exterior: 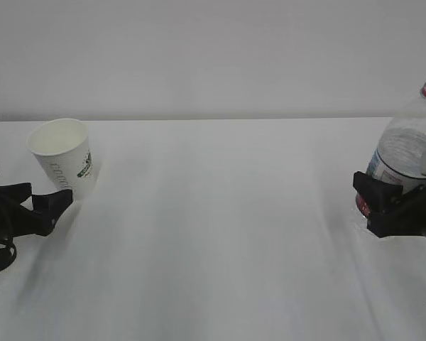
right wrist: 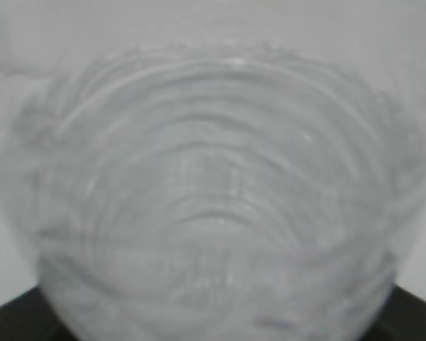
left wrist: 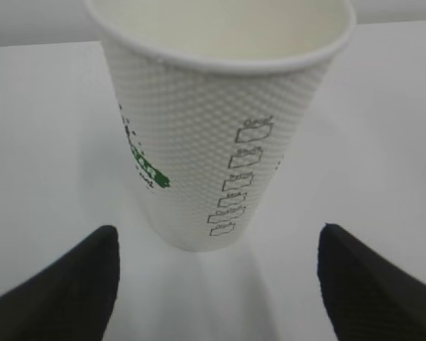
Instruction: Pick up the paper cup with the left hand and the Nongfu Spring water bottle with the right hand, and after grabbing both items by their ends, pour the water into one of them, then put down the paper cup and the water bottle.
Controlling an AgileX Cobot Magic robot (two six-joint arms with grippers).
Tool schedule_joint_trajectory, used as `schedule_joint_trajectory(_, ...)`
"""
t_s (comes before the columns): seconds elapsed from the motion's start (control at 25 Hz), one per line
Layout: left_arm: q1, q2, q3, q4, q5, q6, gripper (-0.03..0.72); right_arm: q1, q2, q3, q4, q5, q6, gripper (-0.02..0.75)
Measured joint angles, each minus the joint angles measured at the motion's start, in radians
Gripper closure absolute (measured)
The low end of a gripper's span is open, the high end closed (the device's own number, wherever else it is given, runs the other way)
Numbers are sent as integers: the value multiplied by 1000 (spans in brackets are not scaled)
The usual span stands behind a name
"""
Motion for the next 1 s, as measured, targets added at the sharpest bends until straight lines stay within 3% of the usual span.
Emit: schedule_joint_trajectory(1.0,0,73,-118,12,47,-65,41,0,0,0,0,-13,0,244)
